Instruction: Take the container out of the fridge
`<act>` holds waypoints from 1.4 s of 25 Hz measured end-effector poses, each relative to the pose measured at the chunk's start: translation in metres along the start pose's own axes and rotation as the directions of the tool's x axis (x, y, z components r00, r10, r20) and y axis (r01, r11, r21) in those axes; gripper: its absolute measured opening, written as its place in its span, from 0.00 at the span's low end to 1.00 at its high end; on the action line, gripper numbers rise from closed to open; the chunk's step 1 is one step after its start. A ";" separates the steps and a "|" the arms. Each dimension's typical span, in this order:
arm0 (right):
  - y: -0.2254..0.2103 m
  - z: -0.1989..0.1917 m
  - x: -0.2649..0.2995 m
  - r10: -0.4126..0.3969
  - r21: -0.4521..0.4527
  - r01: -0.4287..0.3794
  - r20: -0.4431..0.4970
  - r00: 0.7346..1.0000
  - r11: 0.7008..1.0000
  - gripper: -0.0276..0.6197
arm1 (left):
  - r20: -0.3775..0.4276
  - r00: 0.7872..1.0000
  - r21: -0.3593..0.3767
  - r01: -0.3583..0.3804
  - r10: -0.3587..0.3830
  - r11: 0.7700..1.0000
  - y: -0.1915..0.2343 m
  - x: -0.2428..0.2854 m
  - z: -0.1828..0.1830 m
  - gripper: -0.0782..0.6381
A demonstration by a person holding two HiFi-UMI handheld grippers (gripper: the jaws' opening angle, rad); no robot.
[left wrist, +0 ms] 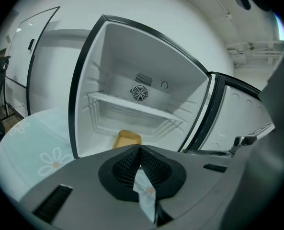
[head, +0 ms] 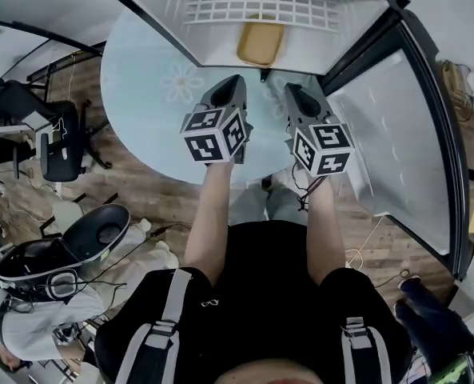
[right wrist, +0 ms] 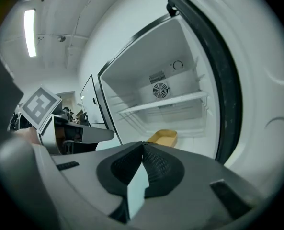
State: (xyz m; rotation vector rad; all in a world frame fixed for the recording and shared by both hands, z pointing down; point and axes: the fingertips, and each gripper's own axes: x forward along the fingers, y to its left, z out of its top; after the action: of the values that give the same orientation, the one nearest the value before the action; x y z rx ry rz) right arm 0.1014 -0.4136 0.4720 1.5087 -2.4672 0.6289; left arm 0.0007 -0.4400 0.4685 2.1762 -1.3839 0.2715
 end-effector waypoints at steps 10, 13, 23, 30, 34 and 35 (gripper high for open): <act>-0.031 -0.020 0.054 -0.107 0.054 0.111 -0.067 0.992 0.992 0.05 | -0.070 0.998 0.084 0.009 -0.003 0.996 0.034 0.051 -0.008 0.11; -0.037 -0.023 0.069 -0.118 0.040 0.122 -0.087 0.989 0.992 0.05 | -0.104 0.994 0.126 0.030 -0.017 0.992 0.040 0.067 -0.007 0.11; -0.065 -0.050 0.119 -0.174 0.042 0.185 -0.192 0.966 0.982 0.15 | -0.196 0.980 0.250 0.027 0.023 0.968 0.077 0.118 -0.007 0.21; -0.091 -0.057 0.142 -0.236 0.077 0.258 -0.221 0.946 0.963 0.15 | -0.257 0.966 0.241 0.056 0.008 0.969 0.087 0.155 -0.022 0.21; -0.094 -0.056 0.154 -0.279 0.061 0.298 -0.208 0.937 0.953 0.15 | -0.292 0.955 0.266 0.032 0.049 0.963 0.096 0.165 -0.029 0.24; -0.093 -0.056 0.156 -0.282 0.058 0.300 -0.204 0.937 0.952 0.15 | -0.303 0.951 0.274 0.019 0.068 0.961 0.100 0.166 -0.033 0.24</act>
State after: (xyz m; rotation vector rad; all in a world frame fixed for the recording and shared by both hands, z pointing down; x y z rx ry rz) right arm 0.1072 -0.5509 0.6030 1.7118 -2.0439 0.7940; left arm -0.0086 -0.5834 0.6022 2.2127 -1.2537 0.8228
